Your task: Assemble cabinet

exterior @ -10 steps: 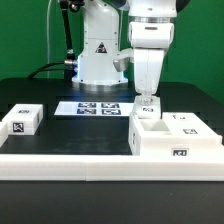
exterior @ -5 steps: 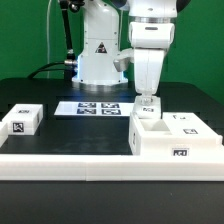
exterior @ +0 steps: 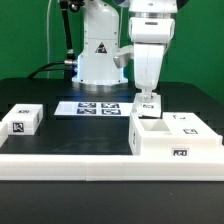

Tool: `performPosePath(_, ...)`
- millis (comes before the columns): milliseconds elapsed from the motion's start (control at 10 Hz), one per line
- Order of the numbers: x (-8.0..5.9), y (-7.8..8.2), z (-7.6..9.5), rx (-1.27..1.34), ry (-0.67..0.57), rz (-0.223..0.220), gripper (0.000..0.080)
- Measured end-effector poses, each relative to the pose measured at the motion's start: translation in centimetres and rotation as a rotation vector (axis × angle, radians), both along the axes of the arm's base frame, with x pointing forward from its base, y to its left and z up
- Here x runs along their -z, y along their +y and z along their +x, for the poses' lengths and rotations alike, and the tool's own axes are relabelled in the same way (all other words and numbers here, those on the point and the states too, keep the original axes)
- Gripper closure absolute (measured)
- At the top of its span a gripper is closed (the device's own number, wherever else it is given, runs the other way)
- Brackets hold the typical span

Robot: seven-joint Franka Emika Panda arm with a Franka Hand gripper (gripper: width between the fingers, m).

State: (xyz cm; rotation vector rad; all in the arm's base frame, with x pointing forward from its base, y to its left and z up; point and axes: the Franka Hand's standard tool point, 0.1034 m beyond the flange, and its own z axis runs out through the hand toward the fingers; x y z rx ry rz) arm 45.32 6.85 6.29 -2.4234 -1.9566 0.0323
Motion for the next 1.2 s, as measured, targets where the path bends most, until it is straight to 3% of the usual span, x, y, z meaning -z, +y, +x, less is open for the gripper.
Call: performPosePath(1200, 0.6, 0.1, 1.3, -0.014, -0.010, 0.009, 0.0729)
